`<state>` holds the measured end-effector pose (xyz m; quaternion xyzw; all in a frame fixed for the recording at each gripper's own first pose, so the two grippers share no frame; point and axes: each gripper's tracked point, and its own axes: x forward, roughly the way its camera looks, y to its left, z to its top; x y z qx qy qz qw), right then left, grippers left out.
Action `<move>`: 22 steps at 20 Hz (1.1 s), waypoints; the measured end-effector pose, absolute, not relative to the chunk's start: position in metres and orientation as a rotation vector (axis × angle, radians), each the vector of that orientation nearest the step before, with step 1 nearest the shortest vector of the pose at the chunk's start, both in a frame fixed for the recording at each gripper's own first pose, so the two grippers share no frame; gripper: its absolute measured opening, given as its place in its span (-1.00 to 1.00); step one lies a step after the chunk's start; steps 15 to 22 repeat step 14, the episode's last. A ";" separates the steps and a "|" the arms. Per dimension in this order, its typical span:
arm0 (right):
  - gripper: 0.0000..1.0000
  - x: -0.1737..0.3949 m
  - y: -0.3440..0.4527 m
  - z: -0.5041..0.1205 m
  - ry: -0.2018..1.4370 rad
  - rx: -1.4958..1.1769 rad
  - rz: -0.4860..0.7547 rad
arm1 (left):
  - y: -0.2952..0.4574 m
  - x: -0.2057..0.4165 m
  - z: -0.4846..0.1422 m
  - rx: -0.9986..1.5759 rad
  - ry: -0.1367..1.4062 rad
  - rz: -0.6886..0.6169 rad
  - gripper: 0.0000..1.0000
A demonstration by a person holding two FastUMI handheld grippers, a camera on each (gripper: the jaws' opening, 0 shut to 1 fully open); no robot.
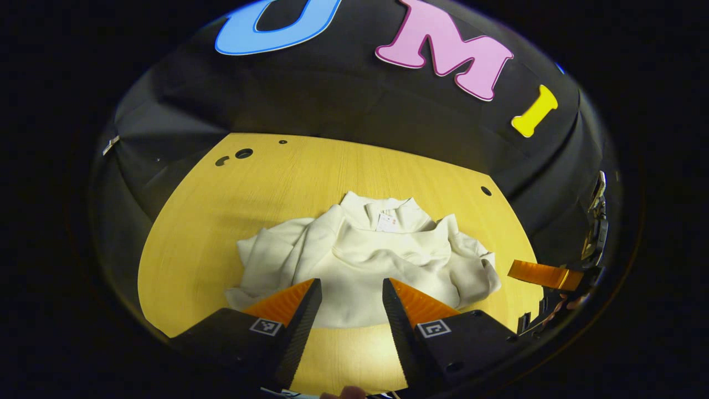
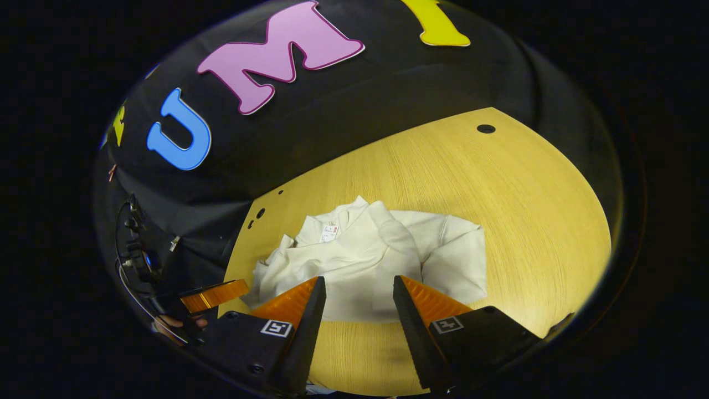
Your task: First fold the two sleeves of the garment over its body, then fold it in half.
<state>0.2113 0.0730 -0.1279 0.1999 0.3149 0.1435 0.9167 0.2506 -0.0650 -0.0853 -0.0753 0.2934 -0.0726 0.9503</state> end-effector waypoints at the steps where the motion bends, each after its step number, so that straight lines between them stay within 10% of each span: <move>1: 0.51 0.207 0.074 -0.126 0.638 0.403 0.299 | -0.067 0.246 -0.083 -0.147 0.585 -0.153 0.48; 22: 0.52 0.146 0.067 -0.130 0.628 0.411 0.296 | -0.100 0.180 -0.089 -0.055 0.534 -0.225 0.48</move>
